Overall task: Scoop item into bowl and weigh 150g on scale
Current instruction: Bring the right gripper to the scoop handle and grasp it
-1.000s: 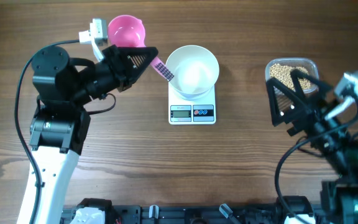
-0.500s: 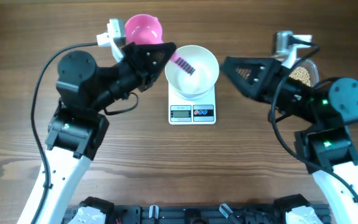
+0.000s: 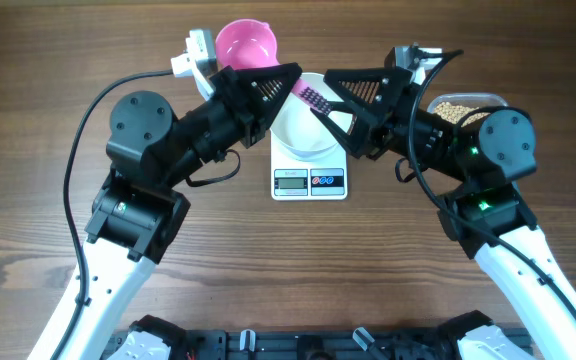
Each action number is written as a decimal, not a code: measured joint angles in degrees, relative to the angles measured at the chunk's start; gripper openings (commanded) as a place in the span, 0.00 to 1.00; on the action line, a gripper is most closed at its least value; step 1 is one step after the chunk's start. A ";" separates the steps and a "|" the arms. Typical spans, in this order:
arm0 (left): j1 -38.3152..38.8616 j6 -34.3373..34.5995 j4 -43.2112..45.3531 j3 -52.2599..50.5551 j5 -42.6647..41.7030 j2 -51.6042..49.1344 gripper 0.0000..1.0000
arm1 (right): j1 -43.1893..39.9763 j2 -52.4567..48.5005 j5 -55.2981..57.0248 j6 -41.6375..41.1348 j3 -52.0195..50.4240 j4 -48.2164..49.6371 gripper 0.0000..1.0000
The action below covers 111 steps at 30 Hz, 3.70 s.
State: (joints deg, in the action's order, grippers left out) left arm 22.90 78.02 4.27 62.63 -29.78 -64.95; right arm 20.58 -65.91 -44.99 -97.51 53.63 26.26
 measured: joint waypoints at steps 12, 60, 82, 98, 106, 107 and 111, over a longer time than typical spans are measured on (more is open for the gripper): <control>0.00 0.35 0.48 0.00 0.00 -1.09 0.04 | 2.19 -0.98 2.19 -4.68 0.00 -1.29 0.54; 1.70 0.37 0.48 0.00 -0.02 -4.46 0.04 | 3.76 -1.97 7.98 -1.16 0.00 -3.56 0.21; 1.70 0.37 0.46 0.00 -0.02 -4.55 0.04 | 3.32 -1.97 8.17 3.41 0.00 -5.27 0.15; 1.70 0.37 0.48 0.00 -0.02 -4.55 0.04 | 2.19 -2.01 6.40 3.74 0.00 -4.96 0.13; 1.70 0.37 0.48 0.00 -0.02 -4.55 0.04 | 2.19 -2.01 5.77 2.60 0.00 -4.83 0.12; 1.70 0.37 0.46 0.00 -0.02 -4.55 0.04 | 2.19 -2.01 5.60 2.60 0.00 -4.83 0.12; 1.70 0.37 0.46 0.00 -0.02 -4.55 0.04 | 2.19 -2.01 5.55 2.60 0.00 -4.83 0.10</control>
State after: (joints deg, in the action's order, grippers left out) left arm 24.60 78.39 4.73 62.63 -29.80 -69.49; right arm 22.76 -67.92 -39.44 -94.91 53.63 21.43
